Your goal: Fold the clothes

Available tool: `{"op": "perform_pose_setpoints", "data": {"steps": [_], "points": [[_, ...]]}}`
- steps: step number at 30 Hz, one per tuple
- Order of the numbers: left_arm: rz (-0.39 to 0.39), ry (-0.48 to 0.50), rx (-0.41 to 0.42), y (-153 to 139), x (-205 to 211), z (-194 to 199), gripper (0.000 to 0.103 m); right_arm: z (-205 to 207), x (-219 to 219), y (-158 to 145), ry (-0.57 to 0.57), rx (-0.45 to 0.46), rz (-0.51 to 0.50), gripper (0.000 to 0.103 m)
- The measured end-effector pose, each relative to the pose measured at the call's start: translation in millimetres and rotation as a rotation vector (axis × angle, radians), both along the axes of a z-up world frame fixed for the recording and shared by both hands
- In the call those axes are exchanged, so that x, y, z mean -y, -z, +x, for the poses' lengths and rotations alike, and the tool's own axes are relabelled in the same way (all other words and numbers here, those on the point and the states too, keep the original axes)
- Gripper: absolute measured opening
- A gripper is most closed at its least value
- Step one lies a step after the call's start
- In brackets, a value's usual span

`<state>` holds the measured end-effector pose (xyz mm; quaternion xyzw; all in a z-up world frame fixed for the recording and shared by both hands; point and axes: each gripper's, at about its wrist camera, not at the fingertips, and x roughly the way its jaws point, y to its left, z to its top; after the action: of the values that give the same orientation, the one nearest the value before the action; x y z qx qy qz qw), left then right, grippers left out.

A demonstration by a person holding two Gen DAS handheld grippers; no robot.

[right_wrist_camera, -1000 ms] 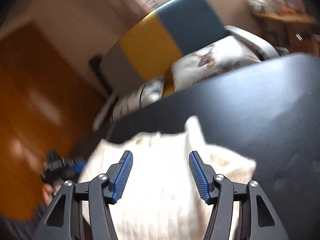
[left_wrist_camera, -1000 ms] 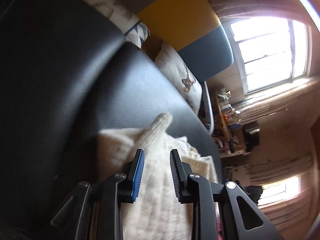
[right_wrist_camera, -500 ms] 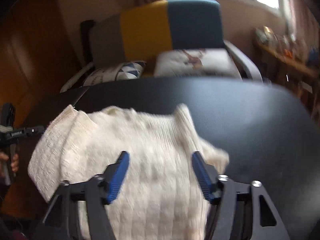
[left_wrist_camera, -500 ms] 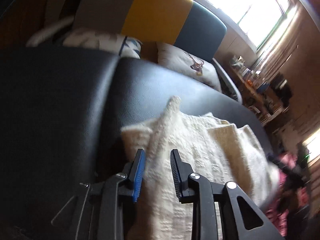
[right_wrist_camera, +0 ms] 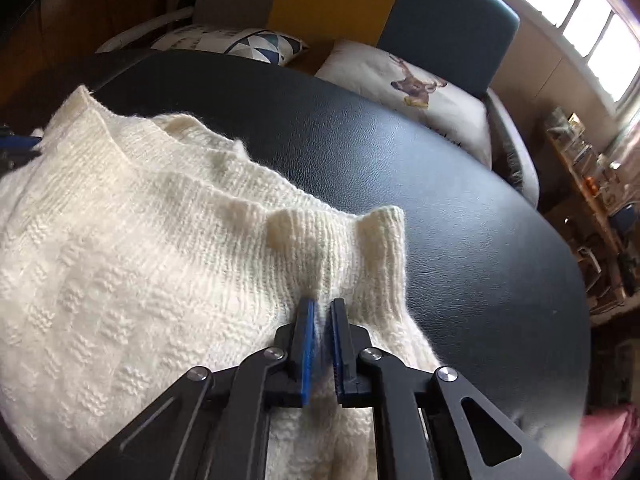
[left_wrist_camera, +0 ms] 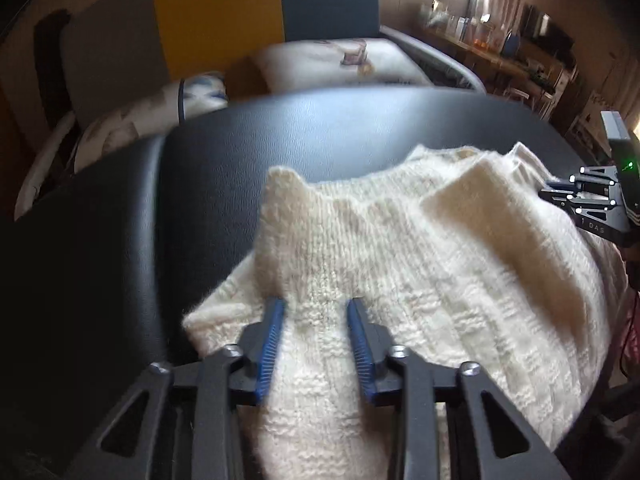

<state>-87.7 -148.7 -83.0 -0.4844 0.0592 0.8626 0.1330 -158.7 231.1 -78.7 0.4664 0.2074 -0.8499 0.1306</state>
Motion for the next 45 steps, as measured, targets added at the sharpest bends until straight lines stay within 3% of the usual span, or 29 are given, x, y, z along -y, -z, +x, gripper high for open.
{"op": "perform_pose_setpoints", "data": {"steps": [3, 5, 8, 10, 12, 13, 14, 18, 20, 24, 25, 26, 31, 35, 37, 39, 42, 44, 45], "points": [[0.121, -0.098, -0.026, -12, 24, 2, 0.007, 1, -18, -16, 0.068, -0.066, -0.006, 0.006], [0.210, -0.164, 0.003, -9, 41, -3, 0.006, -3, -37, -21, 0.152, -0.096, -0.017, 0.006], [0.317, -0.231, 0.059, 1, 55, -12, 0.008, -15, -57, 4, 0.250, -0.015, -0.104, 0.007], [0.358, -0.254, 0.073, 4, 58, -12, 0.014, -11, -59, 3, 0.255, -0.033, -0.156, 0.009], [0.355, -0.280, 0.012, -10, 60, -1, 0.015, -7, -62, -3, 0.247, -0.028, -0.236, 0.023], [0.353, -0.294, -0.021, -18, 61, 5, 0.015, -5, -63, -8, 0.244, -0.028, -0.256, 0.040], [0.355, -0.278, -0.051, -25, 59, 12, 0.016, -1, -64, -14, 0.241, -0.041, -0.261, 0.045], [0.368, -0.188, -0.172, -55, 49, 44, 0.018, 31, -73, -38, 0.228, -0.073, -0.300, 0.045], [0.308, -0.144, -0.183, -51, 35, 51, 0.018, 47, -75, -40, 0.207, -0.064, -0.295, 0.045], [0.261, -0.152, -0.080, -18, 28, 50, 0.018, 68, -70, -15, 0.186, 0.004, -0.227, 0.043], [0.238, -0.170, -0.055, -8, 28, 47, 0.018, 72, -69, -9, 0.193, 0.010, -0.194, 0.030], [0.212, -0.180, -0.051, 2, 29, 46, 0.020, 76, -69, -4, 0.200, 0.011, -0.172, 0.006], [0.147, -0.206, -0.063, 16, 40, 43, 0.020, 97, -82, -10, 0.227, -0.050, -0.232, 0.005], [0.127, -0.219, -0.060, -8, 31, 41, 0.020, 113, -91, -15, 0.248, -0.100, -0.280, 0.006], [0.155, -0.194, -0.105, -27, 22, 45, 0.021, 113, -88, -21, 0.206, -0.107, -0.317, 0.006], [0.218, -0.141, -0.133, -43, 5, 49, 0.021, 100, -74, -19, 0.141, -0.103, -0.281, 0.008], [0.223, -0.035, -0.166, -54, -27, 51, 0.022, 66, -56, -7, 0.102, -0.074, -0.268, 0.023], [0.176, 0.027, -0.175, -51, -51, 51, 0.022, 43, -49, 5, 0.106, -0.047, -0.277, 0.047], [0.143, 0.055, -0.174, -47, -62, 51, 0.022, 36, -44, 10, 0.101, -0.031, -0.278, 0.048]]}}
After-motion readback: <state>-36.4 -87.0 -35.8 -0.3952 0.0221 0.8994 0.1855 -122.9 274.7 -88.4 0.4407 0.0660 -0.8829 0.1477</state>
